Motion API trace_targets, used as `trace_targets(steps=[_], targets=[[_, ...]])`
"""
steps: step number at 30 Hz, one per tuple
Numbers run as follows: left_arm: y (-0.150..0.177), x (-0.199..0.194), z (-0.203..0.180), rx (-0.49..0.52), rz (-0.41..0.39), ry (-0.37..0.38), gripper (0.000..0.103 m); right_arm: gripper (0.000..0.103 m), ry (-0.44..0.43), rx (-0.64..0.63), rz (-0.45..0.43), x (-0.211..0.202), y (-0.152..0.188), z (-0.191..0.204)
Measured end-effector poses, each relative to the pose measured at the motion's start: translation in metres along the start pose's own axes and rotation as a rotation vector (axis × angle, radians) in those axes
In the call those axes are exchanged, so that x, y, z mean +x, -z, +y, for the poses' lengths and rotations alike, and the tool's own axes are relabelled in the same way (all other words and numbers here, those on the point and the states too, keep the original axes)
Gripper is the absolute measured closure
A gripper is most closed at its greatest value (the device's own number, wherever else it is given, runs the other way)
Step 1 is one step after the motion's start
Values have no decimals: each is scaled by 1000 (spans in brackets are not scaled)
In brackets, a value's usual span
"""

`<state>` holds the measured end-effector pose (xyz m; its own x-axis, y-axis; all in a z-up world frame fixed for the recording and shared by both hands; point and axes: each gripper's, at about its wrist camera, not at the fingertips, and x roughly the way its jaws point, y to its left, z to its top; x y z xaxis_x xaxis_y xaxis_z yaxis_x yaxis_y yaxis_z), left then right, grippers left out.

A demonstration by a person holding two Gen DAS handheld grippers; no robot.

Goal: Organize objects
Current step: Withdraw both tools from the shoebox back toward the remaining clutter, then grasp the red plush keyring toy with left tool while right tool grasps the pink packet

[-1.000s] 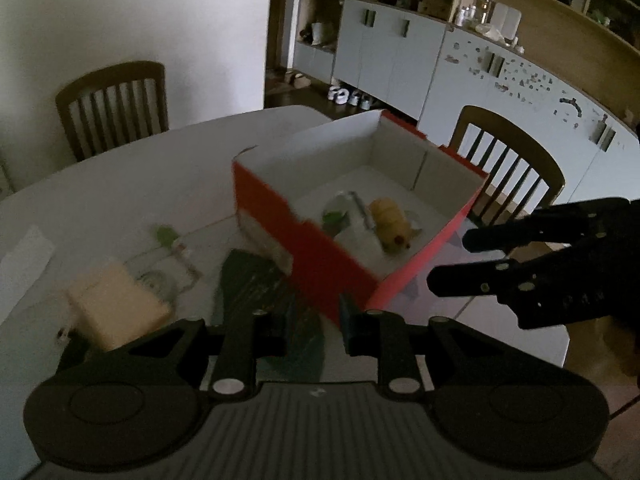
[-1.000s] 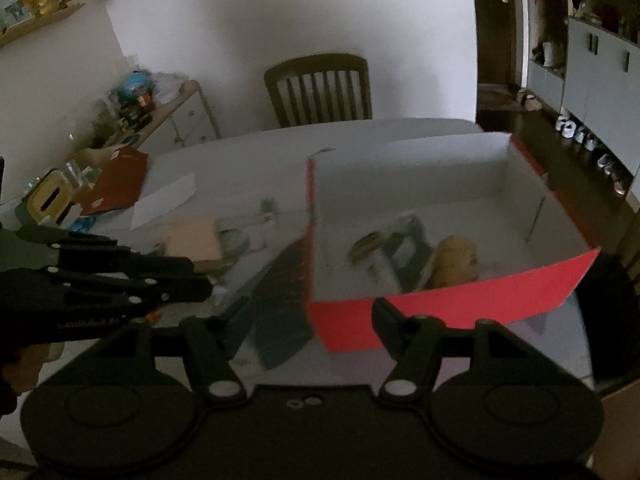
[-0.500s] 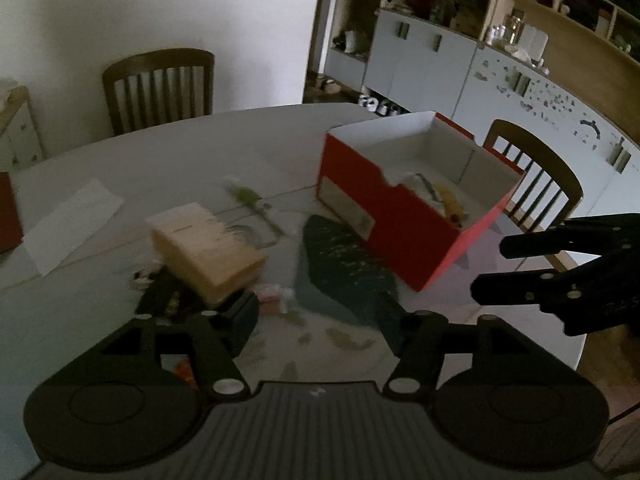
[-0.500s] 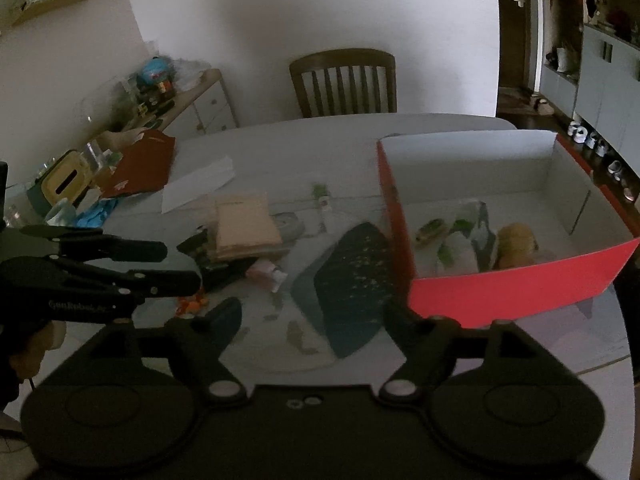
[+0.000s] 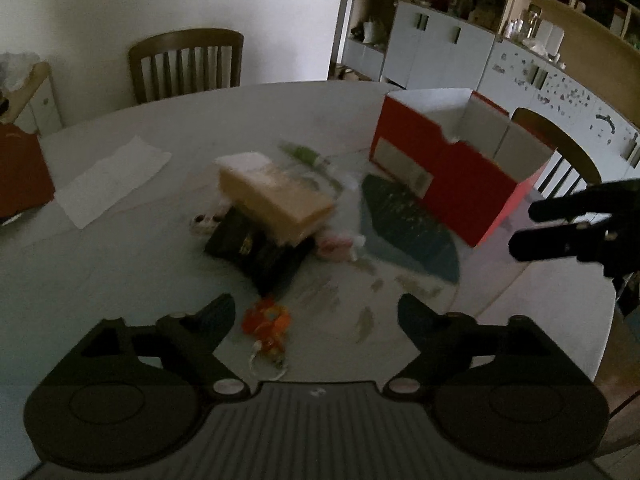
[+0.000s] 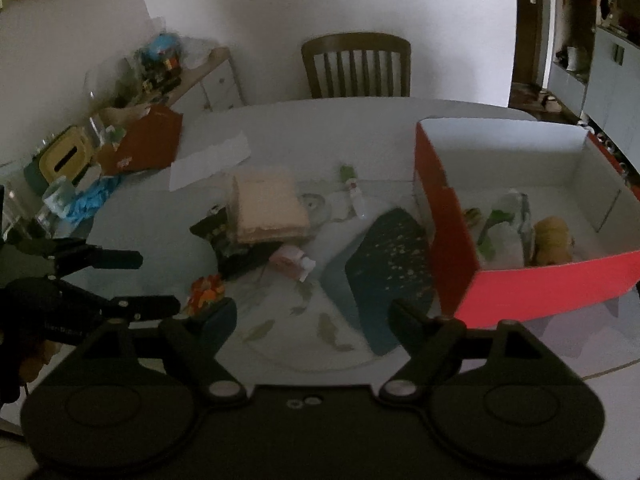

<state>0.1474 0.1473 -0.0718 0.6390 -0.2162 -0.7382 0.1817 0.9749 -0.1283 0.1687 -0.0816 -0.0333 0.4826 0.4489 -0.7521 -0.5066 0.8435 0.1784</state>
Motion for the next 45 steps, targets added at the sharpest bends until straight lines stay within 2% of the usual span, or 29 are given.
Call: trace_targets(steps=[1,3,7,14,24,31,45], targets=[[4,2,3,-4,1,0,11,20,-2,-4,4,3,-1,2],[11,6,11,-14,4,-5,0,20,3,-18,13,10,-4,6],[22,12,19,-26,-22,-8,0,20,14,-49,37,26,-8,12],[33,29,24,-14,-9,-31,0,20,8,-85,73,58,-11,19],[36,60,20,9,36,-45,0,20,-2,-135,128,110,-25,20],[36,73,20,16,23,-89,0,21,-9,-185,164,143,-33,22],[37,81,17,31,16,-134,0,26,-58,-216,188,169,-41,25]])
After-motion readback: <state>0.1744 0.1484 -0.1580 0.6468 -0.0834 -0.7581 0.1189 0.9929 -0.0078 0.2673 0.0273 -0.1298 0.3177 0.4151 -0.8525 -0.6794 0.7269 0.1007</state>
